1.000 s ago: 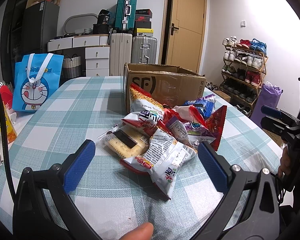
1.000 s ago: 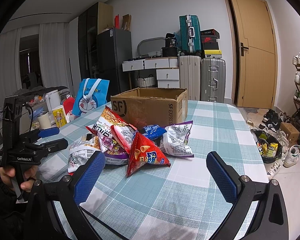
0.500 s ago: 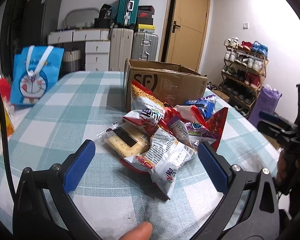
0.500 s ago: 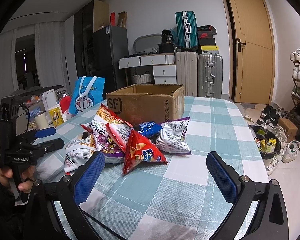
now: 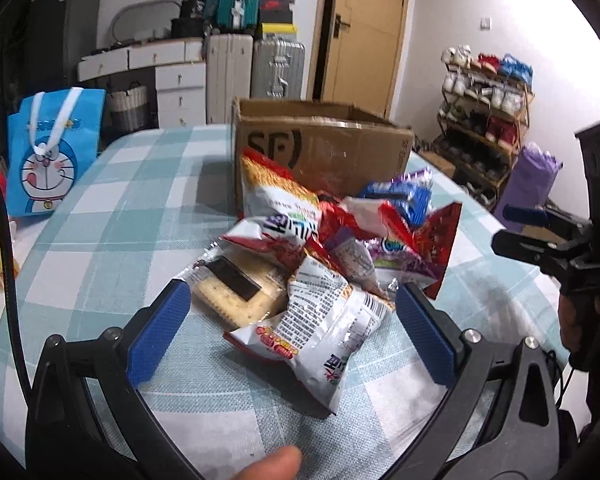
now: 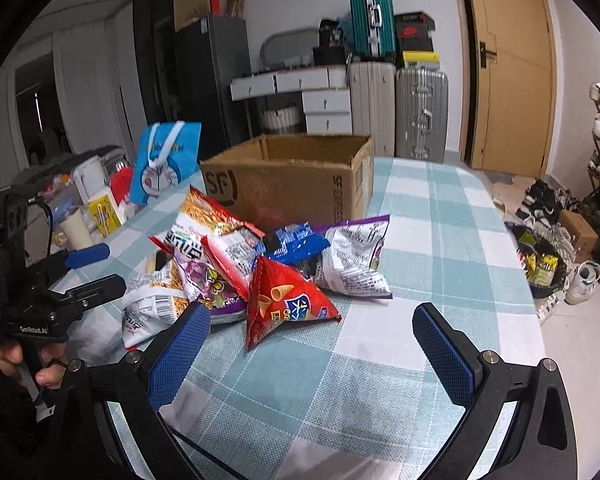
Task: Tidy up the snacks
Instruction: 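Grasp the white snack bag with the left tool while the right tool grasps the red chip bag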
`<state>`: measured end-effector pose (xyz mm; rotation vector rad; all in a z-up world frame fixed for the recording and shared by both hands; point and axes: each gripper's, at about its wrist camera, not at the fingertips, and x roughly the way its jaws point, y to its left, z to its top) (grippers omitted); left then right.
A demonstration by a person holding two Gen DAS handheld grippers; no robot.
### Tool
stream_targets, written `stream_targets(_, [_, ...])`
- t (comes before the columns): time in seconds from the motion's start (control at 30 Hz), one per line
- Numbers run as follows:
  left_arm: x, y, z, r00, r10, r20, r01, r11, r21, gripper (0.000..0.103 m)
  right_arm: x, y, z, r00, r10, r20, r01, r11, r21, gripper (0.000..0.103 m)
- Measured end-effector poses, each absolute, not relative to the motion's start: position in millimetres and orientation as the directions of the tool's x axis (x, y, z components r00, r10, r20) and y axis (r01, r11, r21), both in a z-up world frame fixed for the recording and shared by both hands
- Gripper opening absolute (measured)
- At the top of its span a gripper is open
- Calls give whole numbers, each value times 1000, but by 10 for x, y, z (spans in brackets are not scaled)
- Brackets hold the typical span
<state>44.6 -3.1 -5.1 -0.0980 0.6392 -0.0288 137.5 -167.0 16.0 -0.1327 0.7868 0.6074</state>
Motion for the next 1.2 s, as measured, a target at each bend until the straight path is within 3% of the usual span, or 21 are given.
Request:
stream_targets(0.2, [598,-103,-151,766,-79,-637,36,996,-80,101,1571,-1538,9,477,454,-752,-568,813,131,103])
stream_targets(0.37, [723,-105,-233,737,-105,-668,54,994,-96,91,1694,-1436,-101,425,466,-776,-573,802,168,103])
stream_targets(0.6, [816,-135,-286,714,-128,-688,87,992,-95,88,1861,-1242,-282,366,457,-811,-588,789,179,94])
stream_targets(1.13, [1006,-390,-353,665,-133,-735,137,989,-55,84,2123,-1188,-433,293,506,-811,-584,767,268,87])
stream_targets(1.2, [1009,-420,-348,666,-140,-733,145,988,-57,78,2136,-1195,-458,284,515,-809,-578,765,285,86])
